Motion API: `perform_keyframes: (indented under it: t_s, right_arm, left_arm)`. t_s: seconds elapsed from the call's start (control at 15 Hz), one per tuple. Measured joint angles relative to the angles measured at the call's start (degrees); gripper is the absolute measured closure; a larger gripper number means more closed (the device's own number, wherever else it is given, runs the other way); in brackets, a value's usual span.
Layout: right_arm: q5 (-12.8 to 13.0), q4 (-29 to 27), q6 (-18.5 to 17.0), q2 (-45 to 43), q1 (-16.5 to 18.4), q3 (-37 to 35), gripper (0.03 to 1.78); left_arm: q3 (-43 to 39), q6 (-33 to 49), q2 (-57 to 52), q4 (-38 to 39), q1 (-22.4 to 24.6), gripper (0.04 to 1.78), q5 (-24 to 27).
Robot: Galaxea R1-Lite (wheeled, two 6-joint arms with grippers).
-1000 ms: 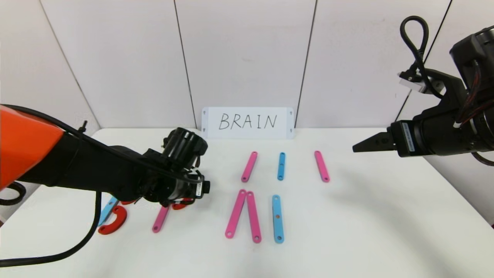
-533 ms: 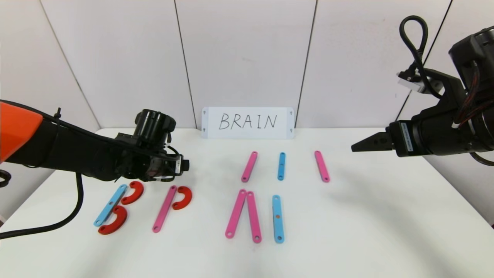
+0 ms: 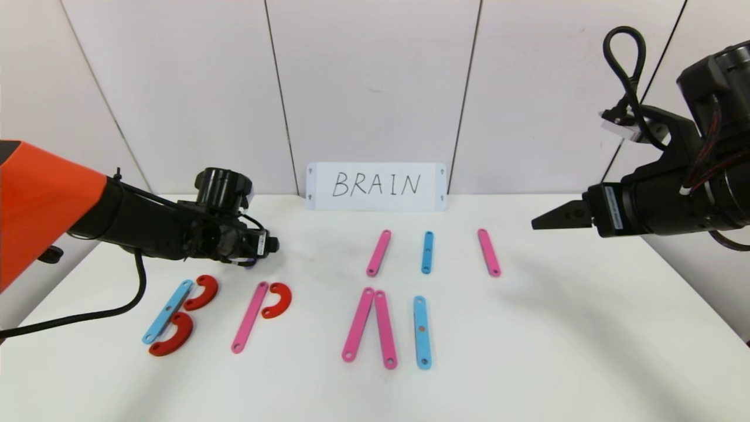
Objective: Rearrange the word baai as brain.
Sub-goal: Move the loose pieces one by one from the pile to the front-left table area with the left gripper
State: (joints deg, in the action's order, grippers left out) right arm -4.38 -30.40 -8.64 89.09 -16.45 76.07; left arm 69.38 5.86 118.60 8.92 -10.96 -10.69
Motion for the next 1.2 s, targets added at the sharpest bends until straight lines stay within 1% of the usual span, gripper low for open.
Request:
perform_keyframes:
  t_s: [0.13,0.4,0.47,1.2]
  right_arm:
    - [0.0,0.1,0.0,0.0,-0.1,-0.1,0.08]
    - [0.0,0.2,0.1,0.1,-0.2,-0.3,0.08]
    - [0.0,0.2,0.1,0.1,-0.2,-0.4,0.08]
    - [0.0,0.2,0.1,0.1,-0.3,-0.4,0.08]
  left_arm:
    - [0.4,0.0,0.9,0.0,0.5,0.08,1.1]
    - [0.6,0.0,1.3,0.1,2.4,0.08,7.1]
    - [0.6,0.0,1.4,0.4,2.7,0.08,7.7]
    - [-0.9,-2.9,1.4,0.6,3.1,0.08,9.1]
